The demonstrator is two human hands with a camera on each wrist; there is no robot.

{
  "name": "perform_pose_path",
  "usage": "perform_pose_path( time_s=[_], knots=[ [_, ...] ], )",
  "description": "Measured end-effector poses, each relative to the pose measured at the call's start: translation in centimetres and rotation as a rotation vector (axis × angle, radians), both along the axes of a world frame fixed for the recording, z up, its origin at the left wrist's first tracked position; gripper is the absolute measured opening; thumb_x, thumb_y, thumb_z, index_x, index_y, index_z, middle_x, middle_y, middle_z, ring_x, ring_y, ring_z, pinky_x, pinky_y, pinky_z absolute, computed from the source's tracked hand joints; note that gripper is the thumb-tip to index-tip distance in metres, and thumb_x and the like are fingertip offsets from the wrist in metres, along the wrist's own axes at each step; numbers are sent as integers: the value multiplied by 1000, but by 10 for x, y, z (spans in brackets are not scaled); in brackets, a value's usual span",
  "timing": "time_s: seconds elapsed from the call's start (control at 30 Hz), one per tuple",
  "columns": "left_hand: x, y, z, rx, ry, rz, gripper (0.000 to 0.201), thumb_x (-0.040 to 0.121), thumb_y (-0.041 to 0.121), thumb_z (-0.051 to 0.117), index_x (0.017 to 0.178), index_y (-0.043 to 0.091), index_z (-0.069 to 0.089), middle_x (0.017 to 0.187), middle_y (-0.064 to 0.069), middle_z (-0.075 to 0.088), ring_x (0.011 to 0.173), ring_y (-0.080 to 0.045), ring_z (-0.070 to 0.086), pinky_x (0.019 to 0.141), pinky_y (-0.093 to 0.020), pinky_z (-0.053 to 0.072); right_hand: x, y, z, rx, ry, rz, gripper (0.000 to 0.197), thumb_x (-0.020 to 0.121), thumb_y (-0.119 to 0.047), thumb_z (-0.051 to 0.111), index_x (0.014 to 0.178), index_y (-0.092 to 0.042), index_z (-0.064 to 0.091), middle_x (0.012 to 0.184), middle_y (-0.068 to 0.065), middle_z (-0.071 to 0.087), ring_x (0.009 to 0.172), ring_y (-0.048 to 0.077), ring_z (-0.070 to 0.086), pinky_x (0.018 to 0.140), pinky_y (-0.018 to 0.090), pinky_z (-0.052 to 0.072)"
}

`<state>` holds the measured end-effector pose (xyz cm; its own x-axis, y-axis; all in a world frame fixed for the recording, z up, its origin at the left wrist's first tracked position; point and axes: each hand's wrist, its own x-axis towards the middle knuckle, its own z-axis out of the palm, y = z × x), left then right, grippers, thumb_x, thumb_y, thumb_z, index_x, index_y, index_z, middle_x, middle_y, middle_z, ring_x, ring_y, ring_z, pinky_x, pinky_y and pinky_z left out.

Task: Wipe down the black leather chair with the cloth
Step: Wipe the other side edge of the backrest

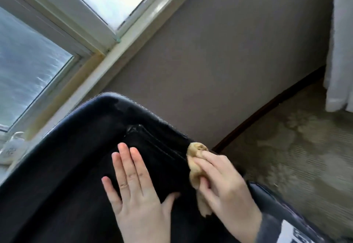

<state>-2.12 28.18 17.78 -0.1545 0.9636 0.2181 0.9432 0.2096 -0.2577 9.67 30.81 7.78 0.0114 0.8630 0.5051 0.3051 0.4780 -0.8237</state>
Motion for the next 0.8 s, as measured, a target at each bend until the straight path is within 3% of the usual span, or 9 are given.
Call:
perform_pose_path(
  time_s=[0.1, 0.17, 0.23, 0.3, 0.43, 0.53, 0.63, 0.73, 0.8],
  knots=[
    [4, -1, -1, 26, 15, 19, 158, 28, 46, 90, 147, 11, -8, 156, 0, -16, 145, -15, -10, 118, -39, -6, 31, -12, -52, -302, -167, 104, 32, 70, -17, 51, 93, -10, 72, 104, -4, 66, 89, 15, 60, 91, 7, 34],
    [6, -3, 0, 40, 30, 15, 156, 30, 46, 89, 147, 10, -7, 157, 0, -15, 145, -15, -9, 118, -40, -5, 51, -18, -65, -476, -179, 129, 29, 66, -17, 57, 90, -18, 73, 99, -15, 61, 83, 18, 68, 85, 4, 34],
    [6, -3, 0, 65, 35, 6, 156, 30, 47, 89, 147, 10, -7, 156, 0, -16, 145, -15, -9, 118, -39, -5, 56, -17, -54, -442, -76, 91, 29, 69, -22, 59, 96, -23, 72, 102, -13, 65, 90, 15, 67, 89, 3, 34],
    [6, -4, -2, 68, 34, 2, 155, 31, 45, 89, 147, 11, -8, 156, 1, -17, 145, -14, -10, 118, -39, -6, 42, -14, -23, -318, 60, 86, 35, 77, -30, 55, 108, -21, 69, 113, -6, 64, 103, 7, 59, 97, 10, 37],
    [3, -4, -2, 90, 54, -10, 152, 36, 44, 89, 147, 12, -9, 156, 3, -19, 145, -13, -11, 118, -37, -7, 2, -9, 16, -101, 114, 122, 39, 82, -19, 54, 119, -14, 63, 119, 0, 59, 109, 8, 49, 104, 10, 31],
    [1, -3, -4, 106, 34, -5, 153, 35, 42, 90, 146, 15, -13, 154, 6, -22, 144, -11, -14, 118, -36, -9, 2, -11, -14, -132, 131, 154, 37, 84, -15, 52, 120, -12, 62, 120, 0, 59, 108, 10, 49, 103, 15, 34],
    [1, -2, -6, 106, 25, 3, 153, 36, 41, 89, 145, 17, -16, 152, 8, -25, 143, -11, -18, 117, -35, -13, 23, -18, -62, -331, 16, 164, 34, 82, -10, 53, 114, -12, 65, 115, -2, 61, 106, 5, 47, 100, 5, 28],
    [5, -4, -5, 116, 18, 9, 152, 37, 39, 89, 144, 18, -18, 152, 10, -27, 143, -11, -19, 117, -35, -13, 48, -21, -99, -548, -152, 226, 35, 72, -2, 58, 103, -11, 71, 101, -1, 67, 95, 22, 60, 87, -4, 24],
    [7, -6, -5, 132, 1, -8, 151, 39, 35, 90, 144, 18, -17, 152, 9, -25, 143, -11, -18, 117, -34, -12, 61, -19, -101, -576, -122, 190, 34, 72, 4, 63, 100, -13, 73, 99, -15, 63, 94, 25, 63, 86, -5, 24]
  ],
)
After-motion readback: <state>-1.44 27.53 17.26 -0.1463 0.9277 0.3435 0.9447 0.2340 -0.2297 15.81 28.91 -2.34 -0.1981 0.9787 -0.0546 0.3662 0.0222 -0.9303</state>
